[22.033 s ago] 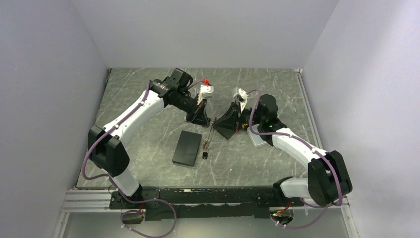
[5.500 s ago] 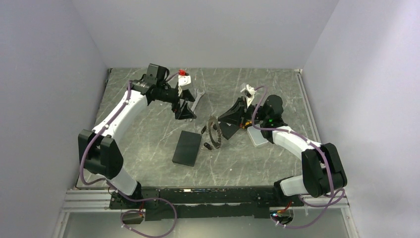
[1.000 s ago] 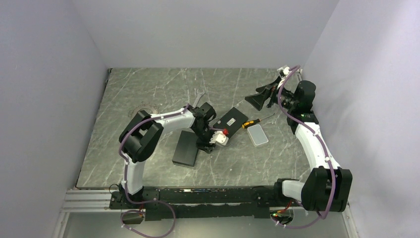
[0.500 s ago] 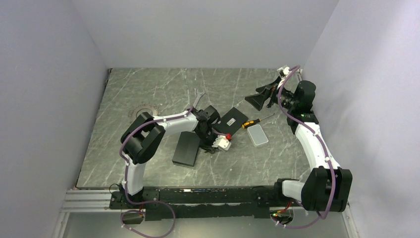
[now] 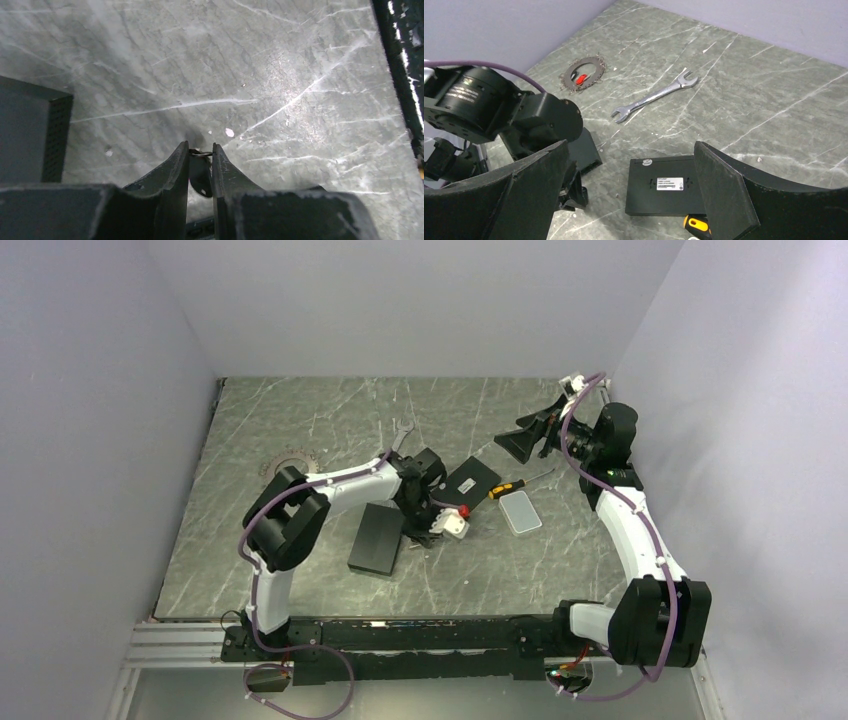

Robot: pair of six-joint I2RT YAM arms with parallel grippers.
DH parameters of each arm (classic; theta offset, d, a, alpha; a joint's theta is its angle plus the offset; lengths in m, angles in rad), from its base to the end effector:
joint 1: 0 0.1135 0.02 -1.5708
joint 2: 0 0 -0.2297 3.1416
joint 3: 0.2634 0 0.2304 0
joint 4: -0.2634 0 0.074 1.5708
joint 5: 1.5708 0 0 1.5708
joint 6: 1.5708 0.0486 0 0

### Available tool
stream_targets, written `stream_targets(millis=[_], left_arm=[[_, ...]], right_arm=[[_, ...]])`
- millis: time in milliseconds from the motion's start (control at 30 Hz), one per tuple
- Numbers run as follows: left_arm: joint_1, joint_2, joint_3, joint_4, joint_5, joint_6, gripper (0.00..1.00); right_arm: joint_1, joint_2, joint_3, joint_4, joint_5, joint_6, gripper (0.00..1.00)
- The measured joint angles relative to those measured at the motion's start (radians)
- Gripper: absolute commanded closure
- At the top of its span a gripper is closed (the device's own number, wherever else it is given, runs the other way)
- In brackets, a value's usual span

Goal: Remove the keys from the keyring

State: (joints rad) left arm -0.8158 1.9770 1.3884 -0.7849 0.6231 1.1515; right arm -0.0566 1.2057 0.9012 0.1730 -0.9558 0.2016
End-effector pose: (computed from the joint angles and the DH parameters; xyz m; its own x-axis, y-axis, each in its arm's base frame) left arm 0.2201 -0.2753 0.1396 0.3382 0.7229 -0.6025 0.8865 -0.4596 -0.0539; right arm 0.2712 0.0244 0.3052 -0.2836 0.1318 -0.9498 -0.7339 0.6078 0.3034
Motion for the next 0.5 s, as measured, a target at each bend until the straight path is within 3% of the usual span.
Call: stream_targets(millis=[267, 500], left_arm=[[0.071, -0.094, 0.129, -0.125, 0.014, -0.083, 0.86], [0.306, -0.268, 0.122, -0.208, 0.058, -0.104, 0.85]], right_arm=[[0.000, 0.001, -0.010, 0.000, -0.014, 0.000, 0.00], [0.000, 0.001, -0.012, 0.000, -0.021, 0.000, 0.00]])
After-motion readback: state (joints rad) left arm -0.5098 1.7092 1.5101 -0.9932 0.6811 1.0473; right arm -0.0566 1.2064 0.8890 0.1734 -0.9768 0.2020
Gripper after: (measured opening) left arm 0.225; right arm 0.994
